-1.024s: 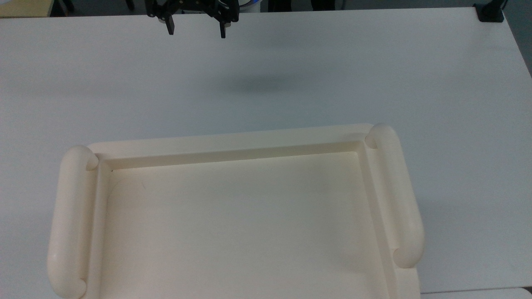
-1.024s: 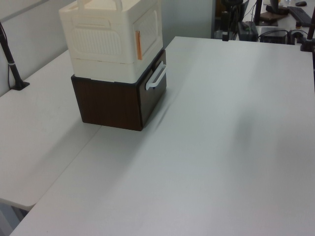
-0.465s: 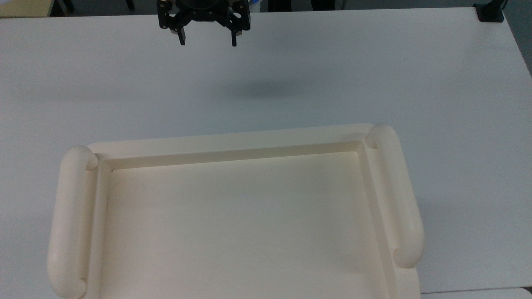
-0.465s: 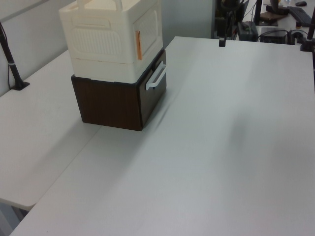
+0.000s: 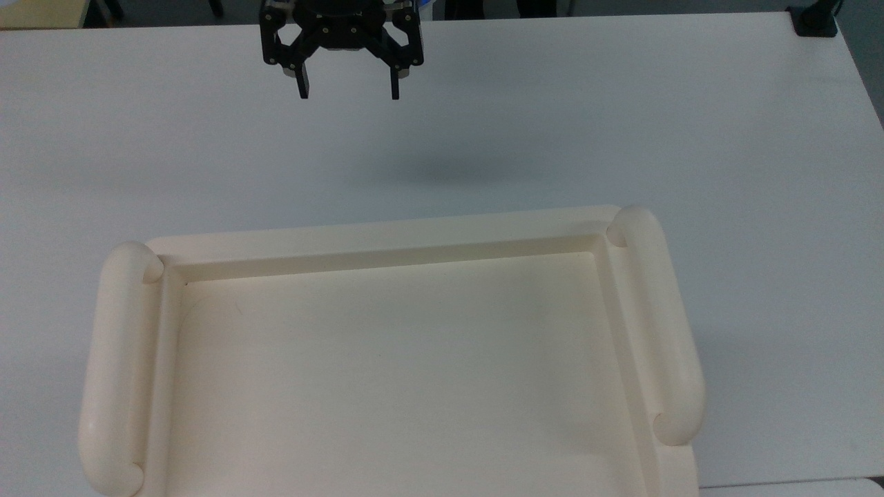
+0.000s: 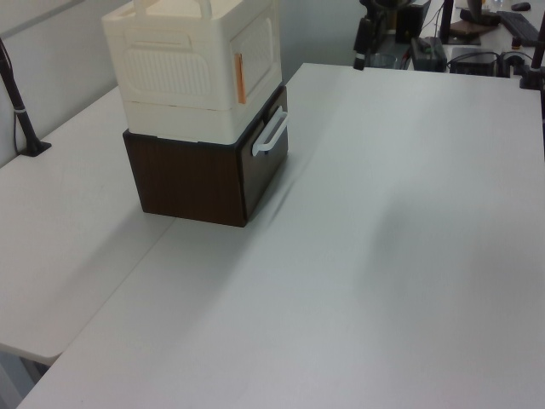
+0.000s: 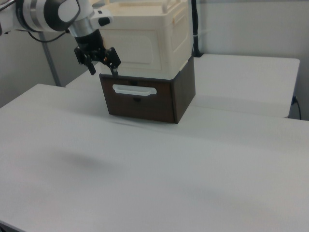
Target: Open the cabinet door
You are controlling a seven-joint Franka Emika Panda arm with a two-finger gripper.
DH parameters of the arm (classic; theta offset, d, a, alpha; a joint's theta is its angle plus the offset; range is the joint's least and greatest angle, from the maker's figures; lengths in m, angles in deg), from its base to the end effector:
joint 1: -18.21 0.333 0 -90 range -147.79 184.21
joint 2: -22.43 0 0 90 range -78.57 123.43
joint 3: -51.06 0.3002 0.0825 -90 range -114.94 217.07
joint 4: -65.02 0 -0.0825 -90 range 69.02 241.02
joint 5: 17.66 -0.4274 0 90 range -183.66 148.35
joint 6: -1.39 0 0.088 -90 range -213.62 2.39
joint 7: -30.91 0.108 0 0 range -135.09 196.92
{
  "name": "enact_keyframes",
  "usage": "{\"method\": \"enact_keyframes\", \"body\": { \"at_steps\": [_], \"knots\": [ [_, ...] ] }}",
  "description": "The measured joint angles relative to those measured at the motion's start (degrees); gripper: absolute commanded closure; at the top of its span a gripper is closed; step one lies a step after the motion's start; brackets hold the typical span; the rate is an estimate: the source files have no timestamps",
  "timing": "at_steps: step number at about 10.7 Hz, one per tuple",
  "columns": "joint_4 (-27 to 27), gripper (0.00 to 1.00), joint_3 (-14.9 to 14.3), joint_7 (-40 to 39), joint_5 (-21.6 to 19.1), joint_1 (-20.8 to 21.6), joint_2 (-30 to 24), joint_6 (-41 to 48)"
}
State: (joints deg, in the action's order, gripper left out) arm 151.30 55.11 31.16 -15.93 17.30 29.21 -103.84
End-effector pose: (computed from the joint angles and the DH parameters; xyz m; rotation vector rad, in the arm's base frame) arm 0.6566 0.0311 0.5941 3.1074 0.0837 0.3327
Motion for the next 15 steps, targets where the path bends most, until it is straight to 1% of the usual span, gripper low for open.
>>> {"method": "enact_keyframes", "body": {
  "at_steps": [2,4,7,10,12,14,15],
  "knots": [
    [-1.4,0.00,0.1,0.0,0.0,3.0,1.0,-3.7],
    [-3.3,0.00,0.2,0.3,0.0,5.8,3.8,-9.2],
    [-4.4,0.00,0.2,4.5,0.2,8.1,7.3,-22.5],
    [-4.6,0.00,0.2,8.1,4.3,10.0,10.2,-34.0],
    [-5.9,0.00,0.2,10.3,7.3,10.6,12.6,-38.5],
    [-7.5,0.06,0.2,10.8,9.8,10.6,14.7,-41.5],
    [-7.9,0.12,0.2,10.9,11.3,10.6,15.4,-42.5]
  ]
}}
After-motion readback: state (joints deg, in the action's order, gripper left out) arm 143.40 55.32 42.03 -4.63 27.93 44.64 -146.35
